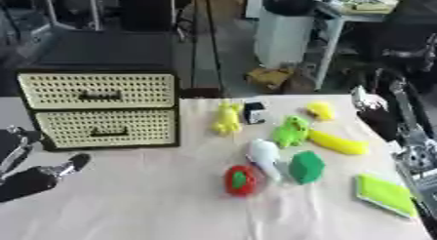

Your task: Pick up objects from table and place into drawer.

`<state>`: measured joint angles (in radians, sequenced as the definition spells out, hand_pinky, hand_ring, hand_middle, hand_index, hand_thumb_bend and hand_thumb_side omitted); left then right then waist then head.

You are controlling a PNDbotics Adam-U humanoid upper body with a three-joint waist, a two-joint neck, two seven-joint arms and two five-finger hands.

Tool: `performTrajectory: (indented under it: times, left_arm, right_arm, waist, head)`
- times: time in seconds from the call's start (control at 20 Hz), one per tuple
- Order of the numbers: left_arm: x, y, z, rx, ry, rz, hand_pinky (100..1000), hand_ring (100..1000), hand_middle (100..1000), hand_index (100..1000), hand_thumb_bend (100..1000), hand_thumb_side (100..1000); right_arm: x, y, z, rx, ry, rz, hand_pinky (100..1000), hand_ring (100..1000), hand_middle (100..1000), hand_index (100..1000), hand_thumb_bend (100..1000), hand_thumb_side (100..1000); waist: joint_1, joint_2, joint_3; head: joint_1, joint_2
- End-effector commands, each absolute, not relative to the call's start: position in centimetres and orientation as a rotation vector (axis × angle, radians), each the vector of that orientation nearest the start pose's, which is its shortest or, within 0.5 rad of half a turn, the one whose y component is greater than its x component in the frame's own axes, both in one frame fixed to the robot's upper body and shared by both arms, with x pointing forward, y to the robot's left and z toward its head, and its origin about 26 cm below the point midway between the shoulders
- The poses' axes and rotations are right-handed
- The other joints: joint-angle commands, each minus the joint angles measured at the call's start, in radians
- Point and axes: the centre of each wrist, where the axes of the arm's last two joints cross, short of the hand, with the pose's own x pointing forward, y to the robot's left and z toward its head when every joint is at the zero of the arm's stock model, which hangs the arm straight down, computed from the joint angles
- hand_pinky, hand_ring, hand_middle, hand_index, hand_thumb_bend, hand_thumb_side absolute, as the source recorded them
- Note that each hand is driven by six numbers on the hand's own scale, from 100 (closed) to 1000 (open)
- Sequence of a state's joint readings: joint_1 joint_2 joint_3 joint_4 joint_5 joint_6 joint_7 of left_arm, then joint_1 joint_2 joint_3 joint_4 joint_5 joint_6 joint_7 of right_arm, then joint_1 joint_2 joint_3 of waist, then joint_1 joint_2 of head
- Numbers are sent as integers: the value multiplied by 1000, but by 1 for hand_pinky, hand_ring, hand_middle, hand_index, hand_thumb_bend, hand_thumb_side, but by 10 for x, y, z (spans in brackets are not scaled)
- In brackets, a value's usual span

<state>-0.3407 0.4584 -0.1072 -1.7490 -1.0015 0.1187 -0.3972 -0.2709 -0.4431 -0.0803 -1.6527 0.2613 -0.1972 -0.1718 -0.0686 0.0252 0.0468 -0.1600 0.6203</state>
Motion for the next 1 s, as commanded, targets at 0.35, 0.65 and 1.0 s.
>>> performTrajectory:
  times: [0.35, 0.65, 1.0]
  left_arm:
    - [333, 282, 175, 1087, -1456, -1272, 100, 100, 100, 674, 614, 1000]
    - [334, 282, 174, 1091, -1438, -1284, 100, 100, 100, 686, 655, 1000]
    - [353, 272, 172, 1119, -1407, -1350, 100, 100, 100, 769, 682, 1000]
  right_arm:
    - [330, -340, 144, -715, -2135, 427, 600, 703, 721, 764, 100, 648]
    - [329, -342, 141, -717, -2125, 427, 600, 703, 720, 764, 100, 646]
    - [330, -341, 139, -711, -2121, 428, 600, 704, 720, 765, 100, 647]
  waist:
    - [5, -7, -3]
    - [5, -5, -4]
    - [4, -7, -8]
  head:
    - [3, -7]
    - [4, -8]
    - [8, -8]
